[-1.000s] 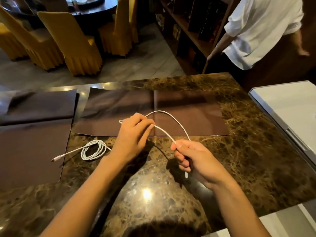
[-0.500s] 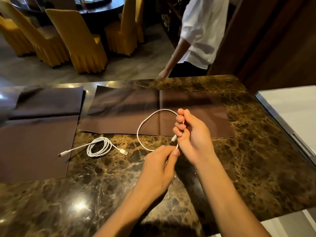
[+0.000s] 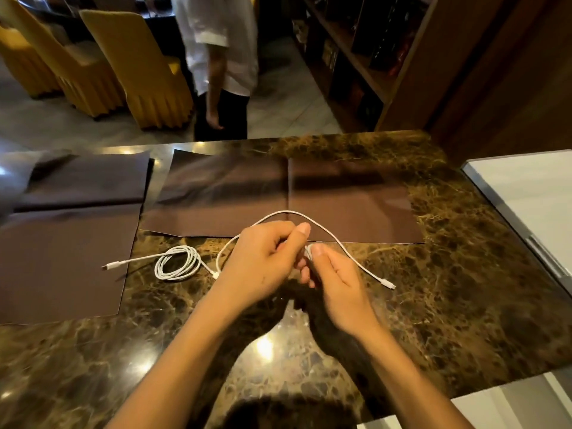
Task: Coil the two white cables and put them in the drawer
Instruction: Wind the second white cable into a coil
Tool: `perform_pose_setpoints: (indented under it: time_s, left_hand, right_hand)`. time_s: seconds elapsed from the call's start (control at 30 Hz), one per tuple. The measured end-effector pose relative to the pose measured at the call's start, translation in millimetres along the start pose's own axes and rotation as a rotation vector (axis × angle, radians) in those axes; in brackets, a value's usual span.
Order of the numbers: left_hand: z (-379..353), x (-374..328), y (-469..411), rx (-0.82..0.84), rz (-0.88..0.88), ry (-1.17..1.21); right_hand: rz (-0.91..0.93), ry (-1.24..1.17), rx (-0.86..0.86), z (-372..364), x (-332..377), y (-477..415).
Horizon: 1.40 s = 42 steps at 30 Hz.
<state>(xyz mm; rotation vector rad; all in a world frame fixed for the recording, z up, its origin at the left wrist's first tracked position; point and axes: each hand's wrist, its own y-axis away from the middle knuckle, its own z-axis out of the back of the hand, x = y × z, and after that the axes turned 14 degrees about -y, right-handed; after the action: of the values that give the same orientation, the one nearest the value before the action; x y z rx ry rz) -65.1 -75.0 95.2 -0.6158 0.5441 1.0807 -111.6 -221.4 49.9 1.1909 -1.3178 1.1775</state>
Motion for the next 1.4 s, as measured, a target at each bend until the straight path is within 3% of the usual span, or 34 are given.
perform_pose_setpoints:
  time_s: [0.17,0.33,0.5,0.6,0.7,0.87,0.97,1.1,1.23,1.4]
  left_hand:
    - [-16,2,-19,-0.005,0.012,0.134]
    - [-37,-15,-4,0.029,0.122,0.536]
    - [-64,-7,26,-0.012,0.032,0.340]
    - [-68,-24,46,0.019,-0.026,0.214]
    - [-63,-31,50,0.042,-0.037,0.166]
    - [-38,-33,33,0.022,-0.022,0.089]
    - [-26,-30,18,-0.042,-0.045,0.025]
    - [-20,-25,-7,-0.052,-0.027,0.022]
    - [-26,-20,-29,-0.069,-0.020,0.030]
    - [-34,-16,-34,0.005,0.034,0.290]
  right_hand:
    - [0.010,-0.149,0.051,-15,19,15]
    - [-0.059,-0.682,0.045,-13,51,10]
    - [-0.081,-0.940,0.057,5,80,-8]
    - [-0.047,-0.864,-0.029,15,79,-27]
    - [-0.021,-0.626,-0.106,19,61,-36]
    - [-0.011,-0.202,-0.046,22,27,-29]
    - [0.020,-0.085,-0.018,20,16,-19]
    - [-0.046,-0.163,-0.051,9,7,-1]
    - [0.003,-0.099,-0.009,-2,12,14]
    - [-0.084,-0.414,0.090,-5,33,23]
